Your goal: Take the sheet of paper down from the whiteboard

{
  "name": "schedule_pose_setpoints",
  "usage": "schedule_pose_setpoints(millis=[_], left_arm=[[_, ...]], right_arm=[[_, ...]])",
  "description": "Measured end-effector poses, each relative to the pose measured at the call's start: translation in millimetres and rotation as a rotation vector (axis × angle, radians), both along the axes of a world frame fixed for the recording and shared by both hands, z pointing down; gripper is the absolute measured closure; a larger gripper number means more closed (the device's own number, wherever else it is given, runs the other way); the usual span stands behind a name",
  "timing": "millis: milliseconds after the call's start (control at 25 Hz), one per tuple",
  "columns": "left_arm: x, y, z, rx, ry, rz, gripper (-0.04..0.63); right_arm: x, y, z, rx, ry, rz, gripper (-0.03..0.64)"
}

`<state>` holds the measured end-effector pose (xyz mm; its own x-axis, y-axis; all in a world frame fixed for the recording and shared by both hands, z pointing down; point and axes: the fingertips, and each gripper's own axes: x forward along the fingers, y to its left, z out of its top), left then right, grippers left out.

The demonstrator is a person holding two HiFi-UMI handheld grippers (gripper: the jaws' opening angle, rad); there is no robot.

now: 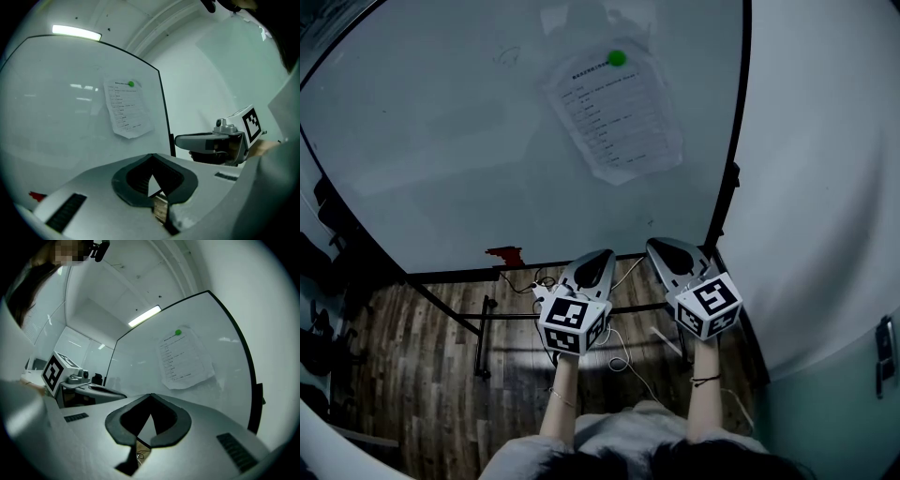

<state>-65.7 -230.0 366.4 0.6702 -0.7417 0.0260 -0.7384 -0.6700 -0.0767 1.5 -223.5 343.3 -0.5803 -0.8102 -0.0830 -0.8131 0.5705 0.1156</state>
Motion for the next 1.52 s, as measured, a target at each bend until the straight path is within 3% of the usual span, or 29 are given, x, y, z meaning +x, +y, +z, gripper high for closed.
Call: schedule_pose_setpoints(millis=[760,1120,1320,1520], left_arm=[[14,-53,-11,0.034,-0.002,-0.032,0.592],[19,-79,-57,0.185,-0.001,-0.104,0.592],[19,-83,-83,0.295,-0.091,-0.126,0.592],[14,-92,-117,0.388,-0.108,-0.133,0.591]], right_arm=[[14,-61,-13,0.015,0.001,-0.022,0.617],[39,-88,-46,0.076,-0.028,-0.037,0.615],[47,-96,-59,0.096,-0.047,-0.010,0.615],[57,-104,-70,0.110,-0.067,0.044,0.615]])
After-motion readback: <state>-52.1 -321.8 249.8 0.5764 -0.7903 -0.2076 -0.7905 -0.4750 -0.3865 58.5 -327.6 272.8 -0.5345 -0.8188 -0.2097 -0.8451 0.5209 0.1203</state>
